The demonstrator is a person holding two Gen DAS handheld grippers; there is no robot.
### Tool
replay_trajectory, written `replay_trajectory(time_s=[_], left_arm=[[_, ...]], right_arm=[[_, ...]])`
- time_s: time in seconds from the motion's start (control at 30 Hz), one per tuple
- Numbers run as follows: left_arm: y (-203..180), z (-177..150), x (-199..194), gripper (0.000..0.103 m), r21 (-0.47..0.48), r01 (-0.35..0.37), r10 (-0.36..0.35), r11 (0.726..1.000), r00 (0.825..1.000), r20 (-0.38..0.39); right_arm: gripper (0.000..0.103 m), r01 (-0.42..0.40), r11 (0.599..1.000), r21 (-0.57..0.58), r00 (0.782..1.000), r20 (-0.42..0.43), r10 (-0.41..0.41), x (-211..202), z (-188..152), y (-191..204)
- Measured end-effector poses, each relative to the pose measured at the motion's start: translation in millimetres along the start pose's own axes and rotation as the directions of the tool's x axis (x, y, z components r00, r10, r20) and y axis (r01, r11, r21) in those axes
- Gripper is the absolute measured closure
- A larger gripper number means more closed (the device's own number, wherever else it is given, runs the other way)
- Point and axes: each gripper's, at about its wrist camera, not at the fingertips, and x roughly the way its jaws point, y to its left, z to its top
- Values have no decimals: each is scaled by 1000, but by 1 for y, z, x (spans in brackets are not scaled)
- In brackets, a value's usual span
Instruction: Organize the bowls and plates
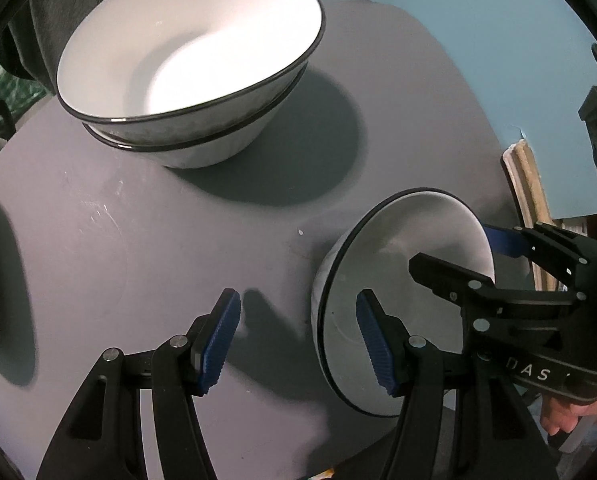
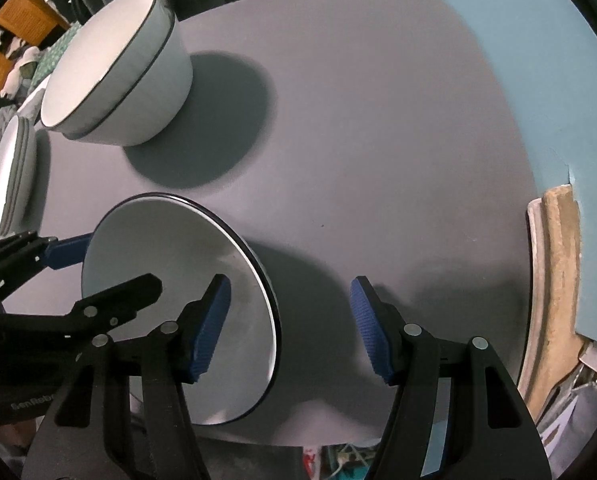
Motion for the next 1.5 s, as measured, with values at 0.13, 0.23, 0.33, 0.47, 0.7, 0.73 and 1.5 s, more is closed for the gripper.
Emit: replay_trajectory(time_s=[0.13, 0.23, 0.33, 0.47, 0.7, 0.73, 1.5], left_arm=[[6, 3, -1, 44, -1, 3, -3, 1000, 1000, -4], [3, 5, 0, 57, 0, 3, -3, 1000, 1000, -13], [1, 6, 2, 67, -8, 10, -10, 1000, 1000, -20], [-3, 1, 8, 80, -29, 31, -32, 999, 999, -42], [-9, 0, 6, 91, -17, 42, -43, 999, 998, -48], [-10, 0, 6, 91, -20, 40, -41, 999, 998, -48], [3, 2, -38, 94, -106, 12, -14, 994, 1000, -14]], right_arm=[[39, -3, 1000, -4, 1000, -2, 3, 3, -3, -3], [48, -3, 1000, -7, 1000, -5, 3, 1, -2, -3], [59, -9, 1000, -9, 1000, -15, 9, 1, 0, -6], [69, -8, 1000, -13, 1000, -22, 7, 0, 1, -7], [92, -39, 999, 10, 998, -48, 40, -2, 2, -10], [92, -38, 999, 8, 998, -49, 38, -2, 2, -8], [96, -28, 999, -41, 999, -45, 26, -29, 37, 42]])
